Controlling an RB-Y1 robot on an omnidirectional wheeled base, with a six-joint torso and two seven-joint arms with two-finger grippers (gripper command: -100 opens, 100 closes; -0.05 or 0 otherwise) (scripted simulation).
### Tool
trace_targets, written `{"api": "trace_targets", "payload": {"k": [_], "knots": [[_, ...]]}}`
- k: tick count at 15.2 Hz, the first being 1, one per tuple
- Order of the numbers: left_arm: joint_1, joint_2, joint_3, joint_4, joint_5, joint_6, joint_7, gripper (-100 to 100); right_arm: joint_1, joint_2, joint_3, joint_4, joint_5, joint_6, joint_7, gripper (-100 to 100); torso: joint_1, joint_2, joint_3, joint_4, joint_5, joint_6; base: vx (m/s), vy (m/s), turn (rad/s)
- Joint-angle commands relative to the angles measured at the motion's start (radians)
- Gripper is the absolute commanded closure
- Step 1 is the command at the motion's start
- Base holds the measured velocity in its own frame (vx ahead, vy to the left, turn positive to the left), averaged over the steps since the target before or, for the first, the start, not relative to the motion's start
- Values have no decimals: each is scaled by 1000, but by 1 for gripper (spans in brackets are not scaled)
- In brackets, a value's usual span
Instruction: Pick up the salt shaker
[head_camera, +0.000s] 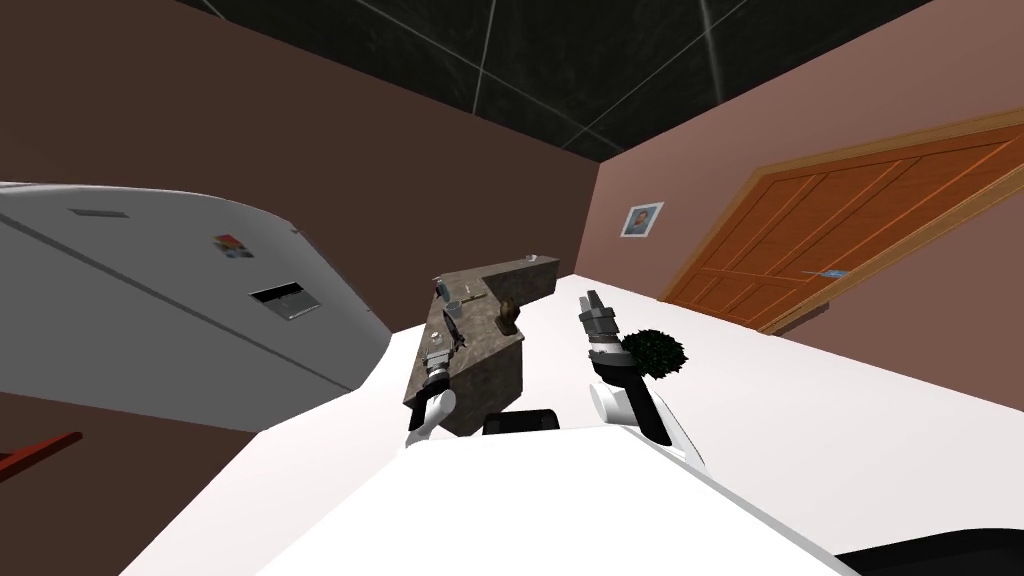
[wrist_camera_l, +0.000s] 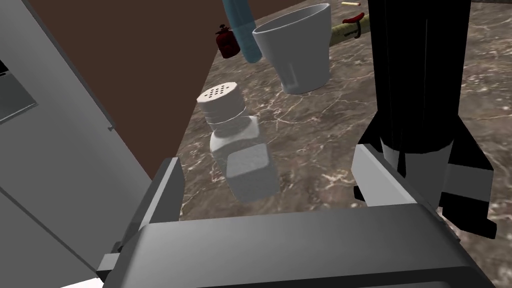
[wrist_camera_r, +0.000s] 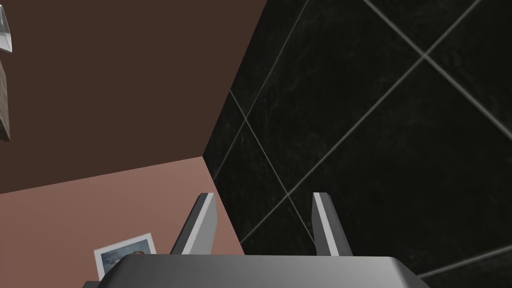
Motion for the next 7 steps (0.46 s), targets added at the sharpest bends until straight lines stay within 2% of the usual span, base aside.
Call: {"api": "trace_targets", "payload": {"k": [1, 2, 3, 4, 5, 6, 7], "knots": [[-1, -38, 0, 5, 1, 0, 1, -100, 0, 0, 0, 0, 0, 0, 0, 0, 0, 0, 0, 0, 0, 0, 0, 0, 0], [-1, -48, 0, 5, 1, 0, 1, -100, 0, 0, 0, 0, 0, 0, 0, 0, -1, -1, -1, -1, 1, 1, -4, 14, 35], [-5, -28, 1, 9, 1, -6, 4, -100, 0, 0, 0, 0, 0, 0, 0, 0, -1, -1, -2, -2, 1, 1, -6, 11, 10], [-16, -22, 18, -19, 10, 20, 2, -100, 0, 0, 0, 0, 0, 0, 0, 0, -1, -2, -2, -2, 1, 1, 7, -1, 22], [-19, -20, 23, -26, 12, 26, 1, -100, 0, 0, 0, 0, 0, 0, 0, 0, -1, -2, -2, -2, 1, 1, 8, -12, 34], [-15, -27, 12, -8, 7, 7, 2, -100, 0, 0, 0, 0, 0, 0, 0, 0, -2, -3, -2, -2, 1, 1, 4, -7, 17], [-15, -26, 14, -12, 7, 11, 1, 100, 0, 0, 0, 0, 0, 0, 0, 0, -2, -3, -2, -2, 1, 1, 0, 0, 0]]}}
